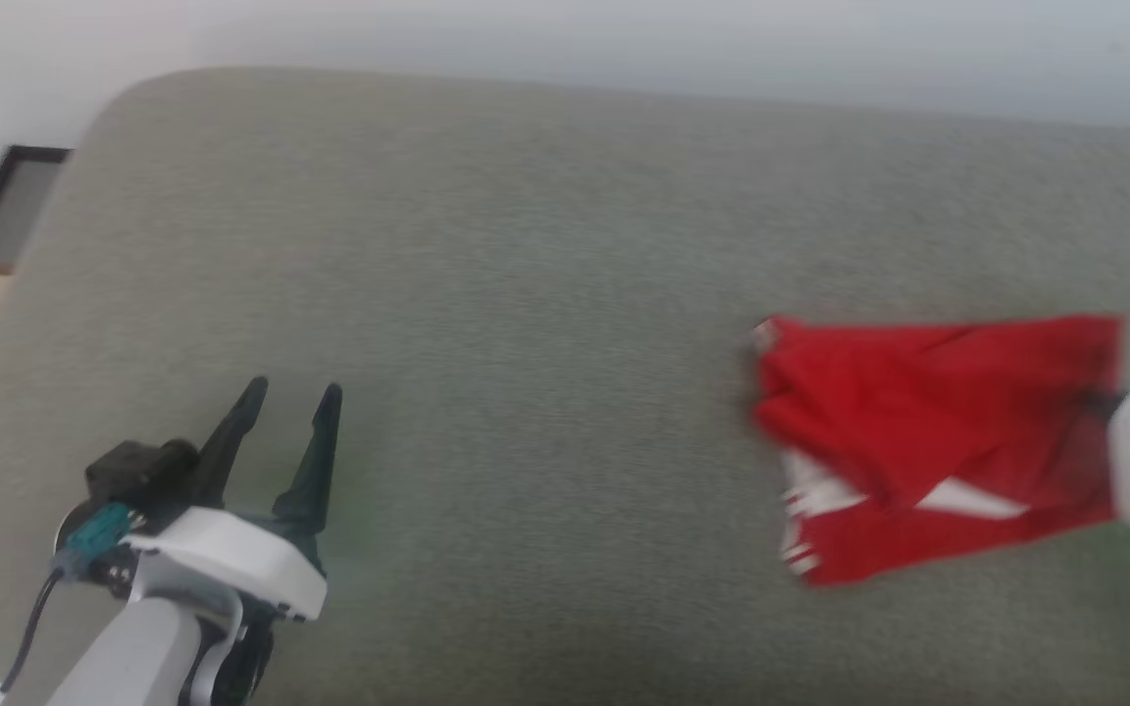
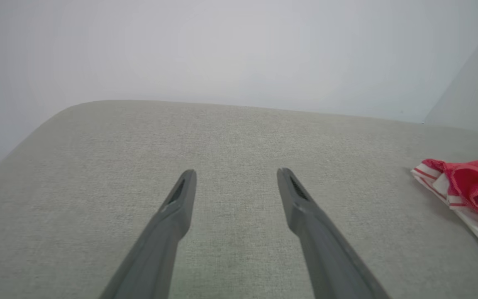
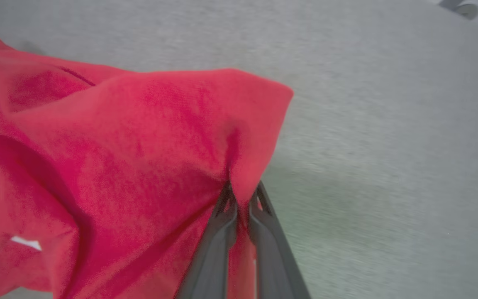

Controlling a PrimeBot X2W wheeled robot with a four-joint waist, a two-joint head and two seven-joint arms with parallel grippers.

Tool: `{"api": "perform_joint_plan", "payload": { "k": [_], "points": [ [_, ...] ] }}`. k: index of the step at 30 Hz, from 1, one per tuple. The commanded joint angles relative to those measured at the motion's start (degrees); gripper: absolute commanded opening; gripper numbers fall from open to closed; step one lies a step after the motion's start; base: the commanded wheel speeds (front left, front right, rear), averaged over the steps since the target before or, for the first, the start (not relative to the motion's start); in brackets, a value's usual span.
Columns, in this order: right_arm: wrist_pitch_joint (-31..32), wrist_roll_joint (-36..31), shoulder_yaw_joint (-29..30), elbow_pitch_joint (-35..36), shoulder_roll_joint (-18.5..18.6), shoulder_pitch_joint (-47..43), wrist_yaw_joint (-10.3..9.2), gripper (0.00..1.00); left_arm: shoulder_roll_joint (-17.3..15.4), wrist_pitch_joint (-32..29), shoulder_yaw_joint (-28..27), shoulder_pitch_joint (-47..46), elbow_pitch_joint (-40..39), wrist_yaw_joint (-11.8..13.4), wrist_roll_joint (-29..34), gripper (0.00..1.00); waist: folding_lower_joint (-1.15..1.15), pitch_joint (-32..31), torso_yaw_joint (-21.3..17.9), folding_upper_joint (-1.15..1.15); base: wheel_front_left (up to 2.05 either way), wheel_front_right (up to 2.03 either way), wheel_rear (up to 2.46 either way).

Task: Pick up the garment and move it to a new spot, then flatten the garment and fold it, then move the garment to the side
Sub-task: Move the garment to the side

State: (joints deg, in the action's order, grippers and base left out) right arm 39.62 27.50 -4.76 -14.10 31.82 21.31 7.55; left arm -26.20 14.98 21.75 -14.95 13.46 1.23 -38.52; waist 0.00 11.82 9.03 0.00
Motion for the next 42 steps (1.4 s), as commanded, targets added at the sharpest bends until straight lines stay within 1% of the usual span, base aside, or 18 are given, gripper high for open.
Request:
{"api": "perform_joint_plan", "payload": {
  "k": [1, 6, 12, 18, 21, 28, 36, 38, 42],
  "points": [
    [-0.59, -0.3, 0.46, -0.19, 0.56, 0.68, -0.13, 0.0, 0.33, 0.19, 0.07, -0.73, 0.22, -0.19, 0.39, 1.0, 0.0, 1.07, -1.8, 0.0, 0.0, 0.0, 0.0],
    [-1.93, -1.01, 2.21, -2.32, 3.91, 4.85, -0.12, 0.0, 0.76, -0.33, 1.32, -4.23, 0.59, -0.92, 1.68, 1.0, 0.0, 3.05, -5.81, 0.0, 0.0, 0.0, 0.0],
    [-4.92, -3.81, 3.3, -5.55, 6.54, 10.56, -0.12, 0.0, 1.21, -0.92, 2.64, -8.46, 1.19, -1.94, 2.54, 1.0, 0.0, 5.81, -10.57, 0.0, 0.0, 0.0, 0.0],
    [-9.63, -7.29, 2.31, -11.48, 8.32, 16.63, -0.12, 0.0, 1.62, -1.95, 4.36, -12.67, 2.15, -3.1, 3.93, 1.0, 0.0, 8.63, -14.76, 0.0, 0.0, 0.0, 0.0],
    [-12.55, -8.98, 2.06, -15.04, 9.64, 19.05, -0.12, 0.0, 2.03, -2.52, 5.3, -14.82, 2.55, -3.75, 4.69, 1.0, 0.0, 9.95, -16.07, 0.0, 0.0, 0.0, 0.0],
    [-19.65, -14.63, 1.15, -23.11, 11.28, 24.41, -0.13, 0.0, 2.66, -3.55, 7.18, -19.37, 3.66, -4.96, 5.85, 1.0, 0.0, 12.89, -17.81, 0.0, 0.0, 0.0, 0.0],
    [-27.7, -18.34, -1.28, -32.48, 9.44, 28.19, -0.13, 0.0, 3.35, -3.69, 8.55, -22.64, 5.29, -5.82, 6.45, 1.0, 0.0, 15.39, -17.72, 0.0, 0.0, 0.0, 0.0],
    [-30.11, -19.16, -1.39, -34.94, 8.8, 29.26, -0.12, 0.0, 3.56, -3.6, 8.87, -23.33, 5.55, -6.05, 6.57, 1.0, 0.0, 15.9, -17.43, 0.0, 0.0, 0.0, 0.0],
    [-32.82, -21.15, -1.29, -40.09, 7.4, 31.33, -0.12, 0.0, 3.53, -3.29, 9.22, -24.28, 6.16, -6.41, 6.58, 1.0, 0.0, 16.58, -17.05, 0.0, 0.0, 0.0, 0.0]
  ]
}}
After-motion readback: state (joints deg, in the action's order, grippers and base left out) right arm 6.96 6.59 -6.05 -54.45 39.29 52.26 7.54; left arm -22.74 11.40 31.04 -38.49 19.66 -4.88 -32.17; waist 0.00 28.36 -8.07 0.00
